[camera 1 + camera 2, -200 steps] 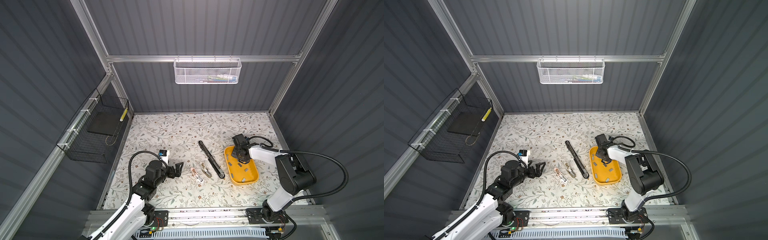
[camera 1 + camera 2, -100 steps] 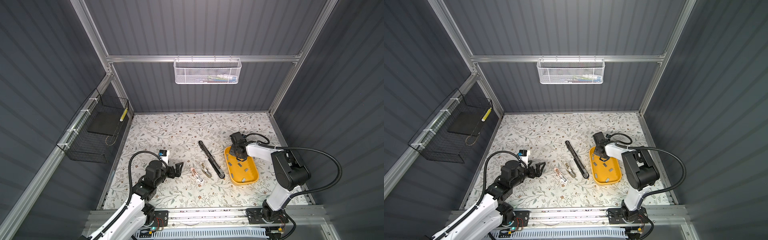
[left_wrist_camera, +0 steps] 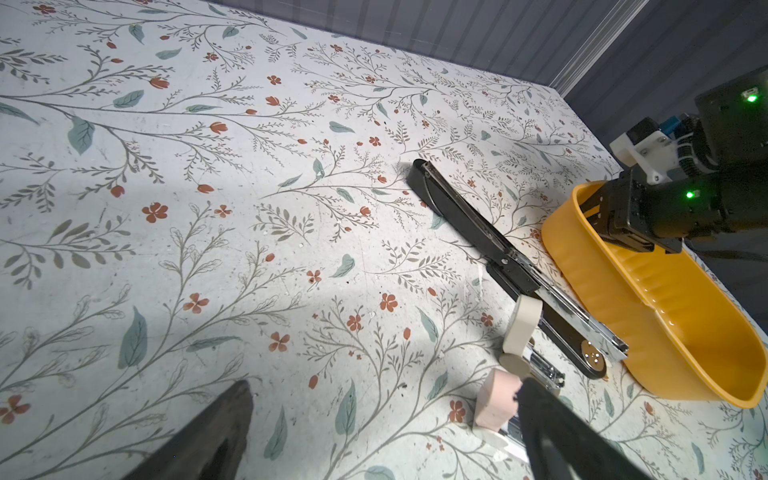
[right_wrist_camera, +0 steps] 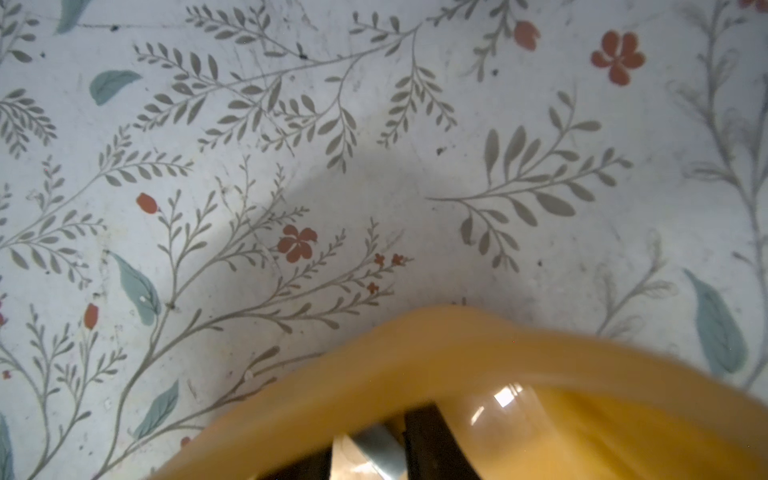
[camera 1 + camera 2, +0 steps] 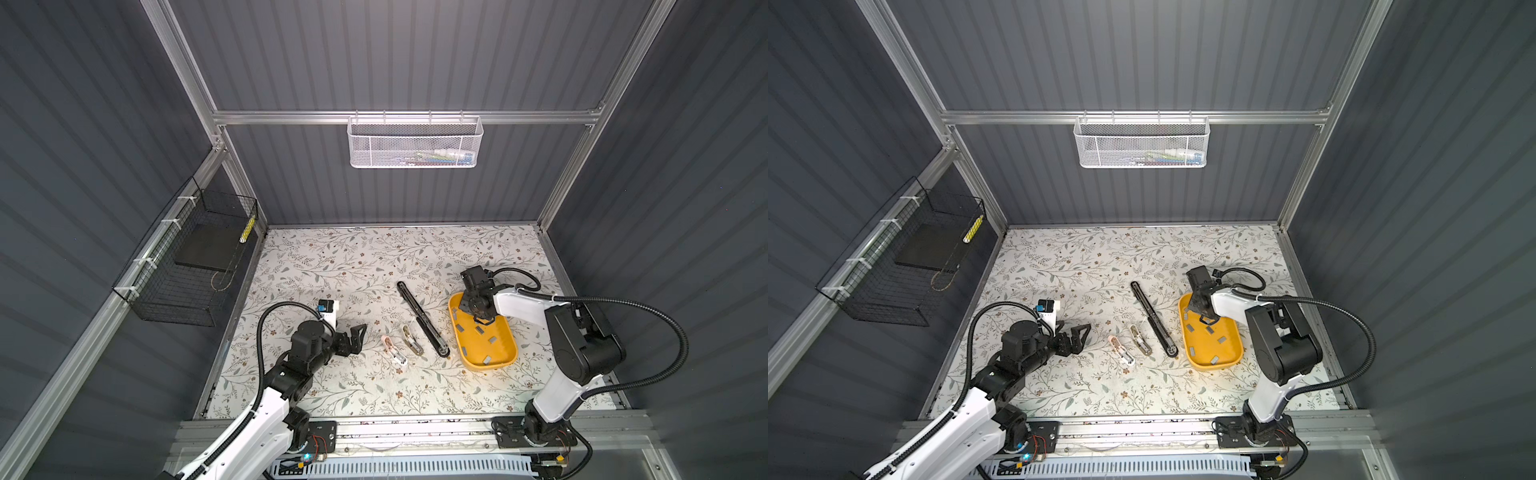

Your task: Load the staples into the stapler

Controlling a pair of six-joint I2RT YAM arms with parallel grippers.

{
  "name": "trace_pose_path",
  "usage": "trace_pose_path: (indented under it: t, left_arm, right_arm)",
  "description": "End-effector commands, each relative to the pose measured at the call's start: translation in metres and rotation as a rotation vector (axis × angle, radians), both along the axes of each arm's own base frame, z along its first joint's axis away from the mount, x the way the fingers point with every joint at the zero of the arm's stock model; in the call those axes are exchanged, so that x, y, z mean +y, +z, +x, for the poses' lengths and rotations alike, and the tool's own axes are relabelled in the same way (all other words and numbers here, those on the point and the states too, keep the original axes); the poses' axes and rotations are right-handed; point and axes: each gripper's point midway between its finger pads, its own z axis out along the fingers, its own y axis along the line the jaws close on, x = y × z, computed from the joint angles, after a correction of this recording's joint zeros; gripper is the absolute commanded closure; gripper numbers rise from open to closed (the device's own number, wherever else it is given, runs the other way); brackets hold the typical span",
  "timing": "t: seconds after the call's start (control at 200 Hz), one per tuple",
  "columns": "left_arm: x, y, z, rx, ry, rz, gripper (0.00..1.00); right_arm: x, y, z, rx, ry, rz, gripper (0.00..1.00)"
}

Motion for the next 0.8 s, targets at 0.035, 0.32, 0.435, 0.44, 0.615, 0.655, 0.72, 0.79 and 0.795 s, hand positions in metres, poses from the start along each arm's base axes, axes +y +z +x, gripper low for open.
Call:
trace_pose_path:
  t: [0.035, 0.32, 0.435, 0.44, 0.615, 0.655, 0.72, 0.79, 0.795]
  left_arm:
    - [0.001, 0.0, 0.0, 0.002, 0.007, 0.005, 0.0]
    - [0.002, 0.0, 0.0, 0.002, 0.007, 0.005, 0.0]
    - [0.001, 0.0, 0.0, 0.003, 0.005, 0.004, 0.0]
    - [0.001, 0.0, 0.0, 0.002, 0.005, 0.004, 0.0]
    - [0.001, 0.0, -0.001, 0.002, 0.004, 0.003, 0.0]
    - [0.001, 0.0, -0.001, 0.002, 0.004, 0.003, 0.0]
    - [0.001, 0.0, -0.001, 0.001, 0.005, 0.002, 0.0]
    - [0.001, 0.0, -0.001, 0.001, 0.004, 0.002, 0.0]
    - [0.001, 0.0, -0.001, 0.001, 0.004, 0.003, 0.0]
  right_arm:
    - [-0.002, -0.012, -0.028, 0.062, -0.014, 0.024, 0.67]
    - [0.008, -0.007, -0.036, 0.014, -0.025, 0.129, 0.64]
    - [0.007, -0.006, -0.038, 0.008, -0.023, 0.13, 0.63]
    - [0.007, -0.006, -0.038, 0.008, -0.022, 0.129, 0.63]
    - [-0.002, -0.006, -0.035, 0.015, -0.024, 0.055, 0.64]
    - [-0.005, -0.004, -0.034, 0.018, -0.027, 0.035, 0.64]
    - [-0.008, -0.001, -0.033, 0.018, -0.028, 0.011, 0.64]
    - [-0.01, 0.003, -0.032, 0.009, -0.028, -0.001, 0.63]
    - [-0.01, 0.003, -0.032, 0.009, -0.028, -0.002, 0.63]
